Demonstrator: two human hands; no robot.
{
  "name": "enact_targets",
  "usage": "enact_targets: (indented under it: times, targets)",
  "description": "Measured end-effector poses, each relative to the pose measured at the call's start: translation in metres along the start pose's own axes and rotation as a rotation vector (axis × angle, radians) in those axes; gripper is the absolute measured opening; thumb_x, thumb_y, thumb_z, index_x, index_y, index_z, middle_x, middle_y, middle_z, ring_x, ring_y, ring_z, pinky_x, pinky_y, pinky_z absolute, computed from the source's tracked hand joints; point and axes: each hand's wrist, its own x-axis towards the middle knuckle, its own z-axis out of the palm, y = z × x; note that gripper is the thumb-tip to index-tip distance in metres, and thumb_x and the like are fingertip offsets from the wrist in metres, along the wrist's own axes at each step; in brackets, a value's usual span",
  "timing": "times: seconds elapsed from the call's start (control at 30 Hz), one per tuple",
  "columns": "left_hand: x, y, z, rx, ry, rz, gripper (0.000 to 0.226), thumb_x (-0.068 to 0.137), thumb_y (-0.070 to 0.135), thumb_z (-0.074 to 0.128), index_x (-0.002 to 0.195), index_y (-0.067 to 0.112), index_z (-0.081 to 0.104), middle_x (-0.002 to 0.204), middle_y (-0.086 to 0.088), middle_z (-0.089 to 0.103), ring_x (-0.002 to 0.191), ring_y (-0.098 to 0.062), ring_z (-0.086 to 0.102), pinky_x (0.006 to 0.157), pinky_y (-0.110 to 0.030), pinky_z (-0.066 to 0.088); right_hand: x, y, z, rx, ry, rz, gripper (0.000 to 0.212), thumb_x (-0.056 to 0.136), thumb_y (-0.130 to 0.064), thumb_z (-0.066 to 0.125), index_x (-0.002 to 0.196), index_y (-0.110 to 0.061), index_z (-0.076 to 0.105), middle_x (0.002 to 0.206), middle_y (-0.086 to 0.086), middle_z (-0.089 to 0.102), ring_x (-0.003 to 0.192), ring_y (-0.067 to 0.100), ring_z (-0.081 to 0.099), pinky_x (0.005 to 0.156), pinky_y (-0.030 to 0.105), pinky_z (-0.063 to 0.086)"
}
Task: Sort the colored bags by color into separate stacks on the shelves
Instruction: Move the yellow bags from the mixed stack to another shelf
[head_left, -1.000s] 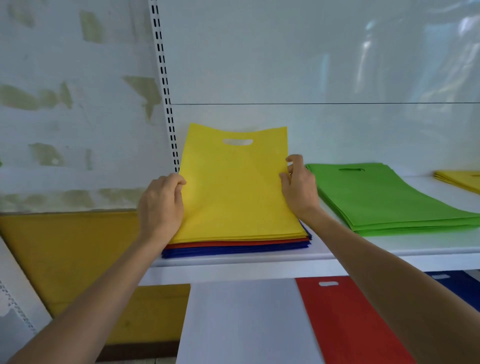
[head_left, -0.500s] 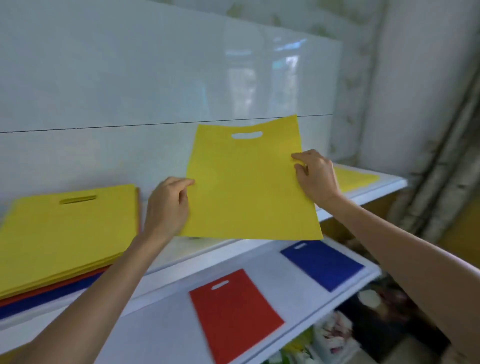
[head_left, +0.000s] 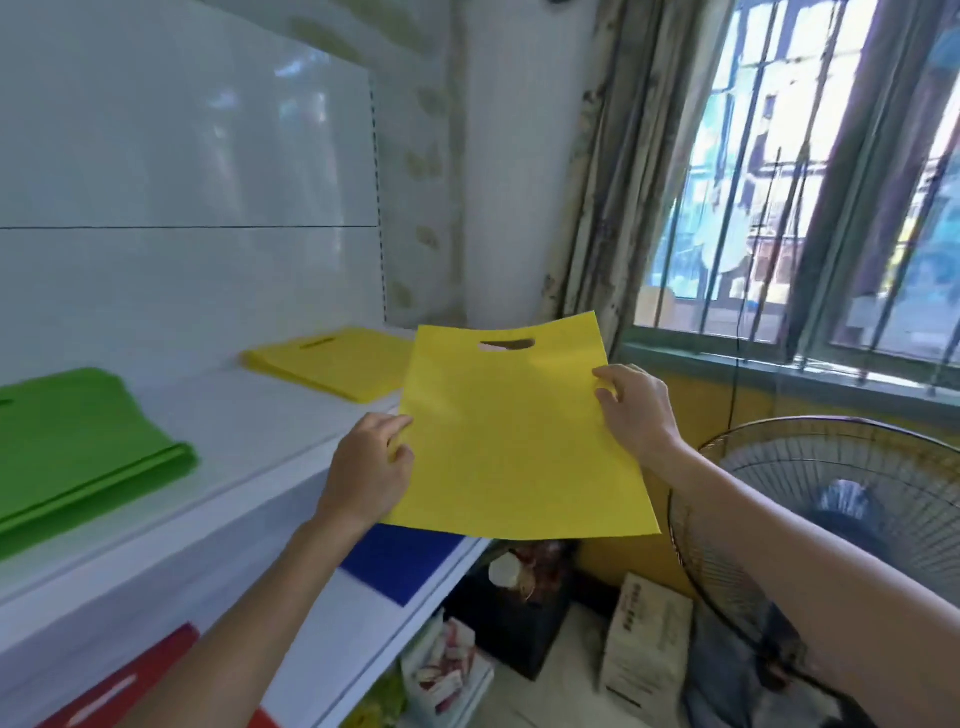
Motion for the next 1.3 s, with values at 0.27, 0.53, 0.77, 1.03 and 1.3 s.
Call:
enact_targets:
  times: [0.27, 0.53, 0.77, 1.03, 1.3]
  targets:
    - [0.076, -0.03, 0.055, 0.034, -0.068, -0.007, 0.041, 0.092, 0.012, 0.048, 0.133, 0.011, 0.049, 0.136, -0.004, 0.046, 0.122, -0.018, 0.045, 0.099, -0.026, 0.036, 0.069, 0.047, 0.056, 0.063, -0.008, 0.076, 0.035, 0.09, -0.006, 0.049, 0.124, -0.005, 0.059, 0.124, 0.01, 0.057, 0.11, 0.026, 0.053, 0.092, 0.027, 0.039]
    - [0.174, -0.075, 0.062, 0.104, -0.03, -0.08, 0.041, 0.093, 0.015, 0.049, 0.134, 0.011, 0.047, 0.134, -0.005, 0.046, 0.12, -0.019, 0.045, 0.1, -0.026, 0.035, 0.184, 0.024, 0.126, 0.082, -0.119, -0.021, 0.041, 0.089, -0.006, 0.048, 0.13, -0.006, 0.053, 0.128, 0.012, 0.052, 0.117, 0.029, 0.048, 0.097, 0.032, 0.036]
    - [0.213, -0.108, 0.029, 0.232, 0.195, -0.228, 0.036, 0.09, 0.01, 0.053, 0.126, 0.01, 0.056, 0.13, -0.01, 0.053, 0.118, -0.024, 0.049, 0.096, -0.026, 0.036, 0.264, -0.02, 0.207, 0.162, -0.237, -0.194, 0.043, 0.09, -0.006, 0.046, 0.133, -0.003, 0.049, 0.136, 0.017, 0.048, 0.123, 0.032, 0.045, 0.096, 0.032, 0.035]
    - [0.211, -0.12, 0.019, 0.379, 0.353, -0.517, 0.035, 0.089, 0.016, 0.052, 0.124, 0.012, 0.058, 0.121, -0.01, 0.057, 0.107, -0.025, 0.053, 0.088, -0.024, 0.036, 0.321, -0.059, 0.298, 0.25, -0.488, -0.499, 0.043, 0.095, -0.012, 0.044, 0.138, -0.005, 0.041, 0.143, 0.014, 0.039, 0.13, 0.028, 0.039, 0.103, 0.031, 0.032]
    - [0.193, -0.116, 0.044, 0.601, 0.265, -0.765, 0.033, 0.089, 0.021, 0.051, 0.12, 0.017, 0.06, 0.117, -0.011, 0.056, 0.111, -0.026, 0.051, 0.091, -0.03, 0.039, 0.325, -0.048, 0.356, 0.12, -0.835, -0.631, 0.04, 0.091, -0.02, 0.048, 0.13, -0.011, 0.053, 0.137, 0.012, 0.049, 0.124, 0.029, 0.045, 0.104, 0.037, 0.037]
